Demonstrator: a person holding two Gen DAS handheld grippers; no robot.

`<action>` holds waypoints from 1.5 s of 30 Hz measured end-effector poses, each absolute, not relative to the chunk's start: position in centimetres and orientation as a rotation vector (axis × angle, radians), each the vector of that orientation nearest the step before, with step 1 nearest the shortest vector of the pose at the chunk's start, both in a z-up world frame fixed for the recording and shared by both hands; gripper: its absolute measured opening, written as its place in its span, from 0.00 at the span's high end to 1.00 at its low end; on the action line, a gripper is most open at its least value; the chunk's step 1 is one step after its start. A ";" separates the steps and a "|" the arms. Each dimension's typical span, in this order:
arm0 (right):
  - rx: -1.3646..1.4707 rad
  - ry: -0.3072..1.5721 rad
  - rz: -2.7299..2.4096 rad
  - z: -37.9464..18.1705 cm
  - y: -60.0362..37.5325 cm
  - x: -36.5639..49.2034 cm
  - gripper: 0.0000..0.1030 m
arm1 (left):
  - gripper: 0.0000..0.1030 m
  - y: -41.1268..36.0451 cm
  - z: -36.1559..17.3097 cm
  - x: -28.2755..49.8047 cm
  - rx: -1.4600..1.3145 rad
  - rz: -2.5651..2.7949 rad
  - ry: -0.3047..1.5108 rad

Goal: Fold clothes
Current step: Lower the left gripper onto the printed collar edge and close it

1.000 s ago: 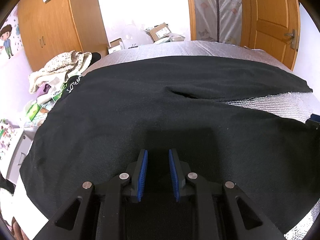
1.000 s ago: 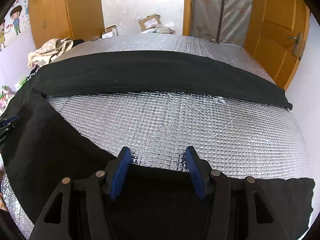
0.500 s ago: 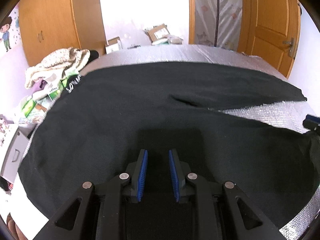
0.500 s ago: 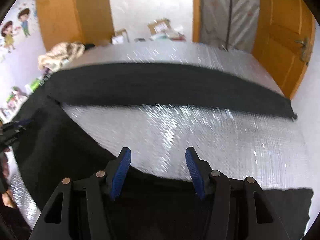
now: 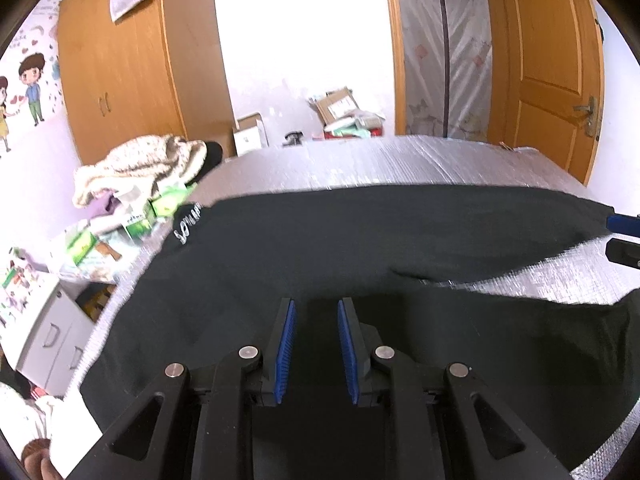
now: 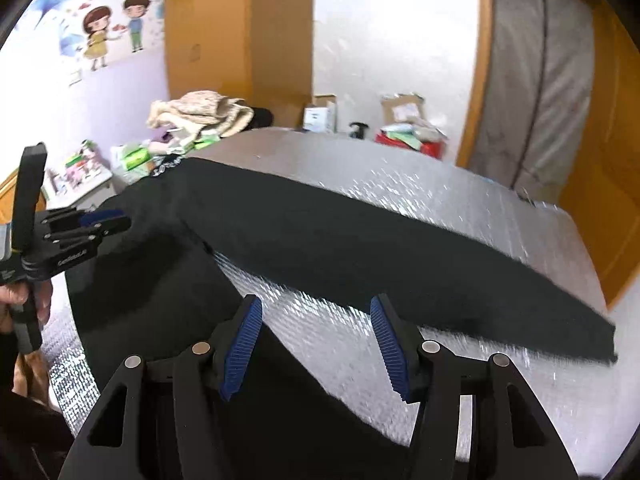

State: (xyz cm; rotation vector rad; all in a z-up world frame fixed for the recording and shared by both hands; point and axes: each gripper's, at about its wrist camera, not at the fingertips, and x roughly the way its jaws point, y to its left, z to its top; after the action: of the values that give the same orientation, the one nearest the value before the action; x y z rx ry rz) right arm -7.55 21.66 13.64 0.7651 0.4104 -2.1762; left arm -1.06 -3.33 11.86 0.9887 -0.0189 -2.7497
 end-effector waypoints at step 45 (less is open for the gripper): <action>0.835 0.508 -1.894 10.0 8.2 -22.8 0.44 | 0.74 -25.1 9.6 -14.7 1.141 -2.607 0.244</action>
State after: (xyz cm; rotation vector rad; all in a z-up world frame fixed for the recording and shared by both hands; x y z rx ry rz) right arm -22.80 8.16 10.03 0.8352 0.5078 -1.8936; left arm -14.72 -25.07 9.59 1.1408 0.2438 -2.6067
